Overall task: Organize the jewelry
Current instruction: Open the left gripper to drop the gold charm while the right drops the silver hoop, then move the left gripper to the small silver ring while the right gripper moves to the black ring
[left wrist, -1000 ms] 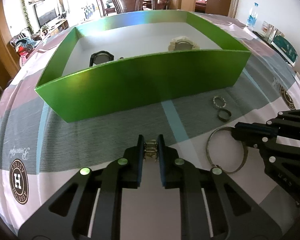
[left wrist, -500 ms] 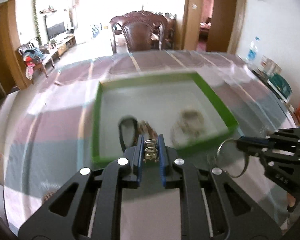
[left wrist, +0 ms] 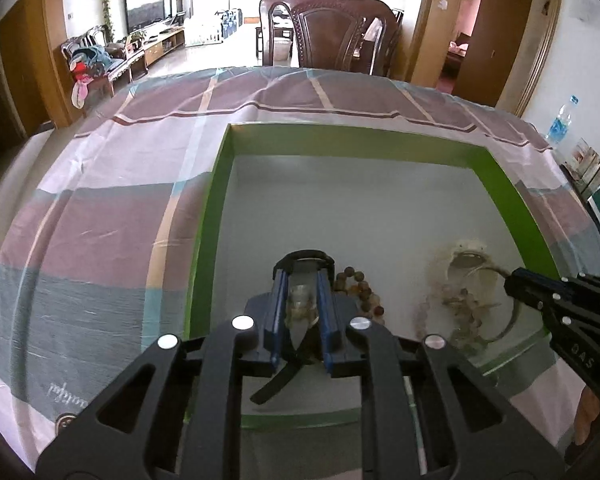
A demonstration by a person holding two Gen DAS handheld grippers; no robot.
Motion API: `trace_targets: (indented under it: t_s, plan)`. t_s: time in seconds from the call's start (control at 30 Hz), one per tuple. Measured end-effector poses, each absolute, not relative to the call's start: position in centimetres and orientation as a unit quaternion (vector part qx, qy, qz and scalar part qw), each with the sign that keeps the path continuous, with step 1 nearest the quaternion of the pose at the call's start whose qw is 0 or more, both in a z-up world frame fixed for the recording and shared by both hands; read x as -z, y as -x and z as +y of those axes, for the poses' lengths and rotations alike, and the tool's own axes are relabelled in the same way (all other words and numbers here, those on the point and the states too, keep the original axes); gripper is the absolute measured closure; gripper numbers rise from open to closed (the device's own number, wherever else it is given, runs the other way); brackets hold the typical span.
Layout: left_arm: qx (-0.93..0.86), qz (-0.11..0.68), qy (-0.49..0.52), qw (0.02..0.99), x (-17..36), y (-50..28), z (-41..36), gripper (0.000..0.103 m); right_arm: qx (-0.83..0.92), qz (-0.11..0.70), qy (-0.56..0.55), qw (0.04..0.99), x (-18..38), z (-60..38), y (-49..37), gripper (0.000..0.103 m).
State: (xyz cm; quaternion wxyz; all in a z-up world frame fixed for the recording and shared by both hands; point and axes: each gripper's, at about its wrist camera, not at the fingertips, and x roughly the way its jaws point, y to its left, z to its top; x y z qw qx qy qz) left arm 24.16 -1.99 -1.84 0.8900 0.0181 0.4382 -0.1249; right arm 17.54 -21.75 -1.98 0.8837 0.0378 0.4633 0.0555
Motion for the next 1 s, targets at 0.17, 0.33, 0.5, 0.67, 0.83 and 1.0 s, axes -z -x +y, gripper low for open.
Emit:
trace_targets:
  t_s: [0.17,0.33,0.5,0.67,0.83,1.0]
  plan:
    - [0.142,0.424,-0.006,0.894,0.9,-22.0,-1.8,0.056,-0.063,0.447,-0.055,0.891,0.0,-22.6,-15.3,0.082]
    - [0.165,0.407,-0.023,0.898,-1.2,-17.3,-2.8,0.054,-0.093,0.431,-0.043,0.897,-1.8,-22.9,-10.5,0.082]
    - [0.207,0.397,-0.064,0.892,-1.1,-13.3,-5.9,0.044,-0.091,0.441,-0.02,0.893,0.5,-22.7,-8.5,0.082]
    - [0.215,0.42,-0.115,0.874,1.8,-12.4,-8.4,0.043,-0.067,0.474,-0.018,0.878,4.8,-22.6,-10.4,0.081]
    - [0.193,0.452,-0.102,0.865,4.1,-13.7,-7.2,0.042,-0.043,0.472,0.008,0.88,7.0,-22.2,-11.1,0.082]
    - [0.178,0.47,-0.088,0.86,5.2,-14.7,-5.9,0.04,-0.091,0.462,0.036,0.882,7.1,-19.9,-10.1,0.082]
